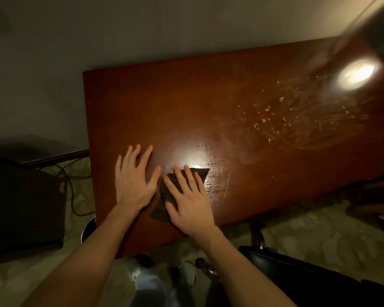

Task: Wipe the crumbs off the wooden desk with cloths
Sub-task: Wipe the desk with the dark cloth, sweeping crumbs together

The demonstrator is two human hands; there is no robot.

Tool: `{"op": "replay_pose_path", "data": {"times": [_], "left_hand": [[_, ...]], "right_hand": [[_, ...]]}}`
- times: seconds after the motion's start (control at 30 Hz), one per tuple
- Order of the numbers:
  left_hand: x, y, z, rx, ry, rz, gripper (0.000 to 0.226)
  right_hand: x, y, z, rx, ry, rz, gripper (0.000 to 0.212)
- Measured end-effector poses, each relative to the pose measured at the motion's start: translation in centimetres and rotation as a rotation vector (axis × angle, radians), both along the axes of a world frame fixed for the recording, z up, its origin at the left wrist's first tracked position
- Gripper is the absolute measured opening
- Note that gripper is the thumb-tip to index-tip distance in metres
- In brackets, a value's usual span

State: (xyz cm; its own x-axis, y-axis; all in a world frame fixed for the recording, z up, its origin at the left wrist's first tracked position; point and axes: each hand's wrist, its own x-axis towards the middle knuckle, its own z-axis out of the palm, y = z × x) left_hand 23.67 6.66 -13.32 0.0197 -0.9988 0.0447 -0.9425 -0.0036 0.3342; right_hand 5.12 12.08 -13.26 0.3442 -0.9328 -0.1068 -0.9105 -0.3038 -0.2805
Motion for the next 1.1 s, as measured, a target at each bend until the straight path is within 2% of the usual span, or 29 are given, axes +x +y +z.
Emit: {"op": "replay_pose_path", "data": {"times": [0.13, 0.3, 0.43, 0.57, 0.9, 1.03, 1.1], "left_hand": [[-2.2, -0.7, 0.6, 0.012, -0.091, -0.006, 0.067], [-8.9, -2.1, 0.7, 0.002, -0.057, -0.212, 0.065], [-14.6, -3.6, -0.1, 0.033, -0.042, -0.285, 0.062], [-17.5, -6.1, -0.7, 0.033, -0.041, -0.208, 0.061], [-18.8, -16.4, -0.7, 0.030, -0.043, -0.018, 0.059], [-18.9, -15.8, -0.5, 0.050, 0.013, -0.007, 0.057], [-18.7, -16.0, -0.7, 0.042, 0.040, 0.010, 0.054]], "right_hand": [[-6.9, -0.5, 0.3, 0.010, 0.012, -0.039, 0.063], [-16.2, -2.2, 0.7, 0.031, 0.075, 0.162, 0.063], [-19.6, -4.1, 0.8, 0.017, 0.083, 0.214, 0.064], [-20.4, -6.5, 0.9, 0.010, 0.066, 0.088, 0.060], [-17.8, -13.7, 0.4, -0.015, 0.099, -0.026, 0.068], [-13.8, -20.3, 0.2, -0.041, 0.044, -0.149, 0.064], [-12.8, -24.6, 0.3, -0.046, 0.033, -0.128, 0.063]]}}
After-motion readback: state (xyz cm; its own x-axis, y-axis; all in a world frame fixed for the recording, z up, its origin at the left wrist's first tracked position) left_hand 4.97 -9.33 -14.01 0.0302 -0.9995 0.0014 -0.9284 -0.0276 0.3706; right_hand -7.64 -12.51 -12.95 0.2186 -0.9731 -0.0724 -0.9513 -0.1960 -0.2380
